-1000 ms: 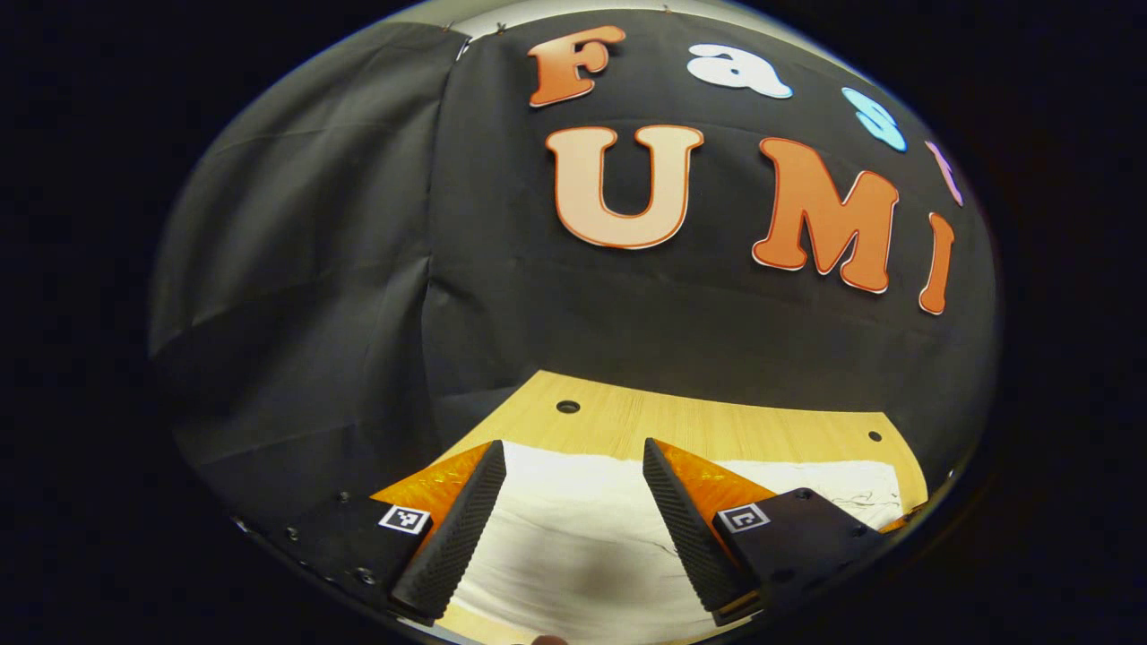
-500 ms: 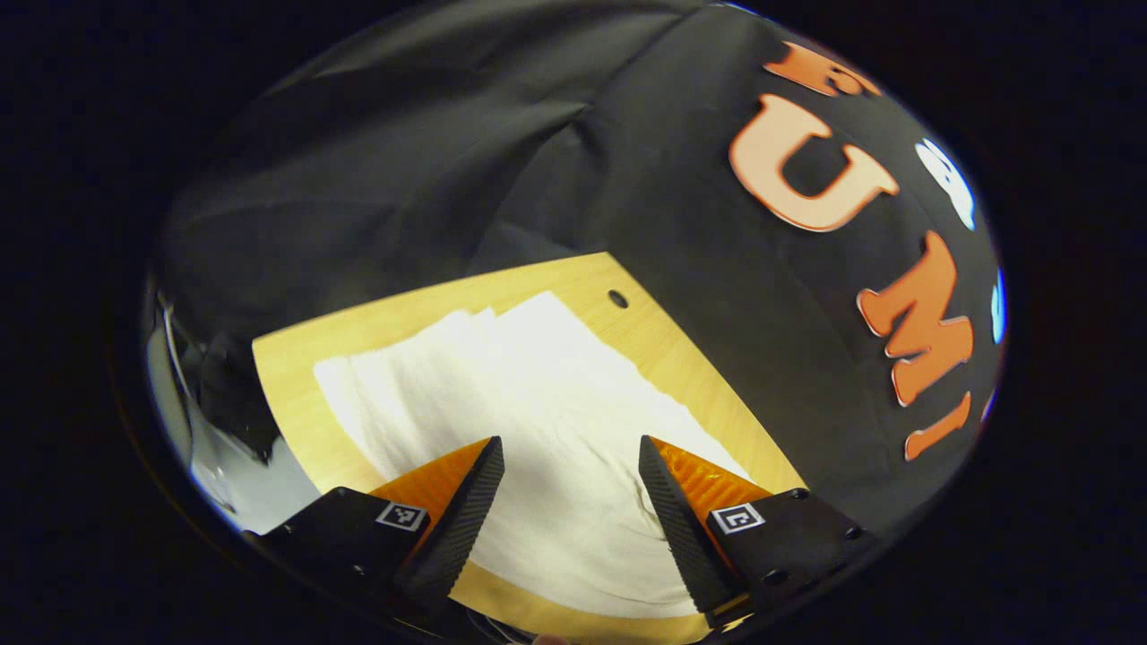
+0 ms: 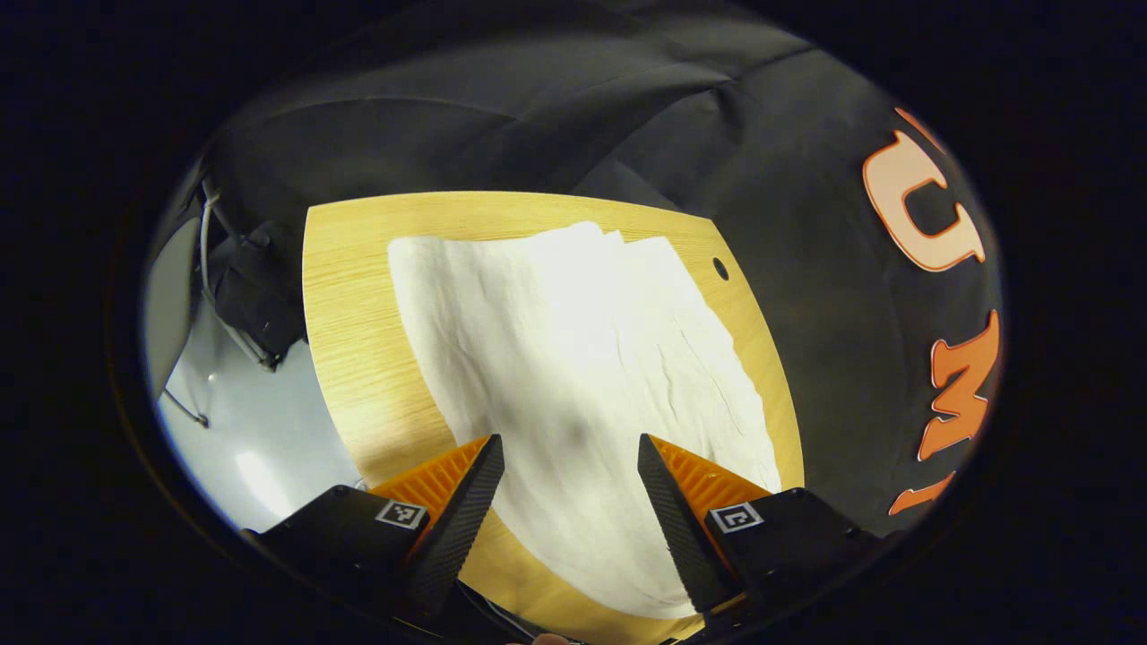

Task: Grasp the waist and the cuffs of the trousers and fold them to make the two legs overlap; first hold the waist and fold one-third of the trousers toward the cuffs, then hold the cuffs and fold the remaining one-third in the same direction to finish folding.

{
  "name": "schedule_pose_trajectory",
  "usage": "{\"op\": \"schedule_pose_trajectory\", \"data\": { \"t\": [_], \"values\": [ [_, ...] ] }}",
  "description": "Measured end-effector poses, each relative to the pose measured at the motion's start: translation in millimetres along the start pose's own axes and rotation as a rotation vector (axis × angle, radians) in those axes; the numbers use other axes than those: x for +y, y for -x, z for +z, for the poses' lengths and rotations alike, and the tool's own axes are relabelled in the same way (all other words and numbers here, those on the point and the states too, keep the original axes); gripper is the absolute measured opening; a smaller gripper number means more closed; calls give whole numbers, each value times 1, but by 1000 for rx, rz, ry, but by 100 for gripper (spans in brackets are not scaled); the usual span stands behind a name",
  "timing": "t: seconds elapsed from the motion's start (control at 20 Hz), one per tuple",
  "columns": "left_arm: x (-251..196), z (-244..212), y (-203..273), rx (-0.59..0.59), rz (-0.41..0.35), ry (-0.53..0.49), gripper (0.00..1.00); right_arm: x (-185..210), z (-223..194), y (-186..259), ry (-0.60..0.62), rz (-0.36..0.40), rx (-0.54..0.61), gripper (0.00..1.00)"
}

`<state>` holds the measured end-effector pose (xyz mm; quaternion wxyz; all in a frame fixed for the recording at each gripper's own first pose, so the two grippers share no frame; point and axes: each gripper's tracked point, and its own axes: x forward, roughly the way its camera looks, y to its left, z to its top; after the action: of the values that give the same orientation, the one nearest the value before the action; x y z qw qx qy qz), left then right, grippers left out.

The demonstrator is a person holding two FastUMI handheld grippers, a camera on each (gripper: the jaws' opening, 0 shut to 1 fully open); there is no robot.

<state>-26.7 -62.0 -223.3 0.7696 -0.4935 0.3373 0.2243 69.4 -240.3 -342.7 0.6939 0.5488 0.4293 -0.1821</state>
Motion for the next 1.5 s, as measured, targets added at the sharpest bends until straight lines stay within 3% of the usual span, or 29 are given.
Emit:
{"op": "schedule_pose_trajectory", "data": {
  "t": [0.3, 0.75, 0.85, 0.9, 0.95, 1.05, 1.1, 1.2, 1.5],
  "values": [
    [12, -2, 0, 33, 84, 50, 99, 1, 0, 0, -13, 2, 13, 2],
    [15, -3, -8, 54, 99, 47, 99, 2, 0, 0, -29, 7, 28, 2],
    [15, 1, -13, 76, 89, 65, 77, 2, 0, 0, -37, 12, 33, 2],
    [14, 6, -16, 76, 76, 63, 43, 1, 0, 0, -37, 14, 35, 2],
    [17, 9, -19, 90, 77, 65, 43, 1, 0, 0, -37, 15, 33, 2],
    [18, 16, -24, 82, 88, 99, 2, 1, 0, 0, -37, 18, 33, 2],
    [17, 19, -26, 81, 88, 100, 9, 1, 0, 0, -34, 20, 32, 2],
    [11, 20, -32, 83, 89, 86, 5, 1, 0, 0, -31, 21, 31, 2],
    [3, 25, -10, 85, 86, 45, 5, 8, 1, 15, -32, 51, 27, 1]
  ]
}}
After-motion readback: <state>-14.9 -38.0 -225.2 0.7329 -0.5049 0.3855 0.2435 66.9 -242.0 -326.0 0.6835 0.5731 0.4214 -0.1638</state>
